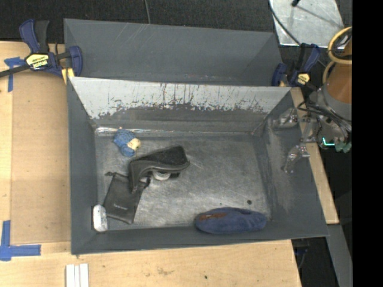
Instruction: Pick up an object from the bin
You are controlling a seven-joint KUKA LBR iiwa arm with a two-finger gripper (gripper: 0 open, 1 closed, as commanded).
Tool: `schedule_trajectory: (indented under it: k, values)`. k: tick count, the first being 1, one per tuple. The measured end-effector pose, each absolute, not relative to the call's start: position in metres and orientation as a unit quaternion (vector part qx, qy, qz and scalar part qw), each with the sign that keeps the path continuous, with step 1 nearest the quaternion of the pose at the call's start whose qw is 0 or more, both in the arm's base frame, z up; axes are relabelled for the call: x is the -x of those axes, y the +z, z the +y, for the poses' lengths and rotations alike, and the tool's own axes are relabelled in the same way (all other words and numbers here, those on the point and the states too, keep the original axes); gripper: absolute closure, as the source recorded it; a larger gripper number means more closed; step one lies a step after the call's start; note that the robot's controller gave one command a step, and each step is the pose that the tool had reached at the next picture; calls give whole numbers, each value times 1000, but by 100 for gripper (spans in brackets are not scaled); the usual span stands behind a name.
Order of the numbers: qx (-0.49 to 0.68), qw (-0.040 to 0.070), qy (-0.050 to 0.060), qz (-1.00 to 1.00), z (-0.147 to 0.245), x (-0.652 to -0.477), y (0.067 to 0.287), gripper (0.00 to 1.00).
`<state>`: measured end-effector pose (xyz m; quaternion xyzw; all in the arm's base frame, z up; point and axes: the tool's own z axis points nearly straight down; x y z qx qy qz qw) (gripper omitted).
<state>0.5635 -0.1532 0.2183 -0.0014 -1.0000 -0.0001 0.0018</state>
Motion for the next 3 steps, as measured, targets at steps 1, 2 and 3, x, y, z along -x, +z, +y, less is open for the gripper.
schedule_trajectory:
  k: [1,2,3]
  values:
    - [-19,2,-2,-1000,-84,-558,119,0]
    - [3,-4,0,-1000,-36,-613,116,0]
    - [135,-3,-2,-991,63,-590,173,0]
